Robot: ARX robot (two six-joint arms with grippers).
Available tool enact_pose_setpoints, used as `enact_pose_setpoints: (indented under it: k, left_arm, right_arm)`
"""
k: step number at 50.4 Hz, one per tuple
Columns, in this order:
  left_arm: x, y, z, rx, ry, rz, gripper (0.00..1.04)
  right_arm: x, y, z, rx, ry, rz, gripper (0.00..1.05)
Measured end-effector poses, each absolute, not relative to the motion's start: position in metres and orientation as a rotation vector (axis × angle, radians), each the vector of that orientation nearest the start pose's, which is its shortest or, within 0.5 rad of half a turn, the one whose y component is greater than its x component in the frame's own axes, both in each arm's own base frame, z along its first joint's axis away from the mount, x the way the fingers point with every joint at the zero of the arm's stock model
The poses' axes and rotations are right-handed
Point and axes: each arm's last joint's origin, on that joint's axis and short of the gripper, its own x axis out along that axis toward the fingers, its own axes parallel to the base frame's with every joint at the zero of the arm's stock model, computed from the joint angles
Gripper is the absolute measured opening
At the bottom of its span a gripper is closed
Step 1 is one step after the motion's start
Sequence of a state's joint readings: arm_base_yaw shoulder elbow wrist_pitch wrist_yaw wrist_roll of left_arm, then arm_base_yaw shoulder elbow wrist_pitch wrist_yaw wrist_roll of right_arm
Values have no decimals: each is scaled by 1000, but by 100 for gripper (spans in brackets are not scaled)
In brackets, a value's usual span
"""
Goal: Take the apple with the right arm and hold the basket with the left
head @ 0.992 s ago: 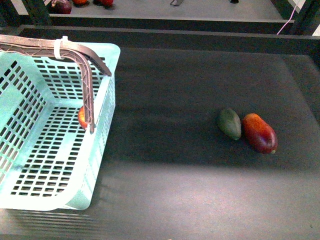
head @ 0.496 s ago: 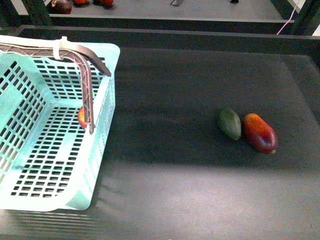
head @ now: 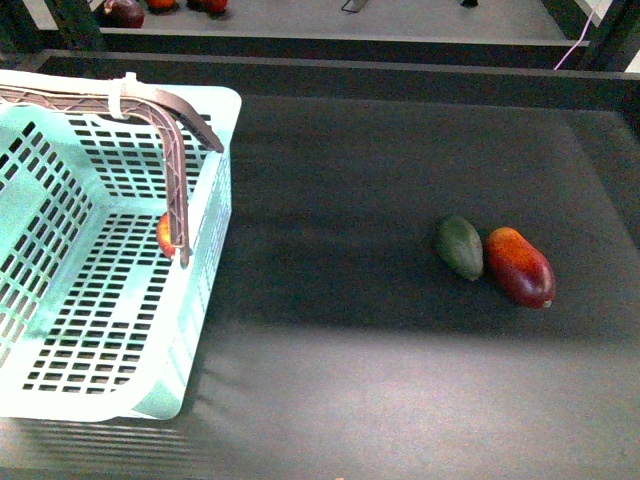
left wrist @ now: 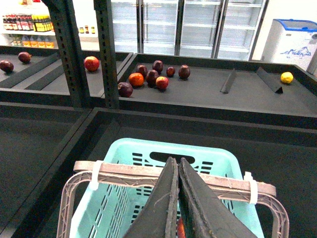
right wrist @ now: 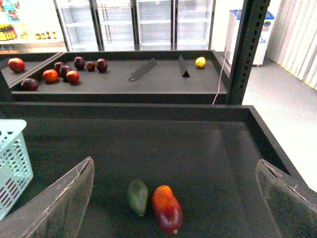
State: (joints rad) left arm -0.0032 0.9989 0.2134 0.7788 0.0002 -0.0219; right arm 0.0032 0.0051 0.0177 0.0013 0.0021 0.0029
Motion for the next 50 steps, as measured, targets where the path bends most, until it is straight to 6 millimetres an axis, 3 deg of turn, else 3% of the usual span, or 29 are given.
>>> enact_pose_setpoints:
  k: [19,31,50]
  left_arm:
    - [152,0,177,-14,9,-3,3]
    - [139,0,166,-13,1,-3,3]
    - [126,0,170,-11,-9,-3,3]
  right_arm:
    - [97,0,169,3,-14,1,96]
    - [97,0,169,3,-14,1,96]
    - [97,0,169,3,-14,1,96]
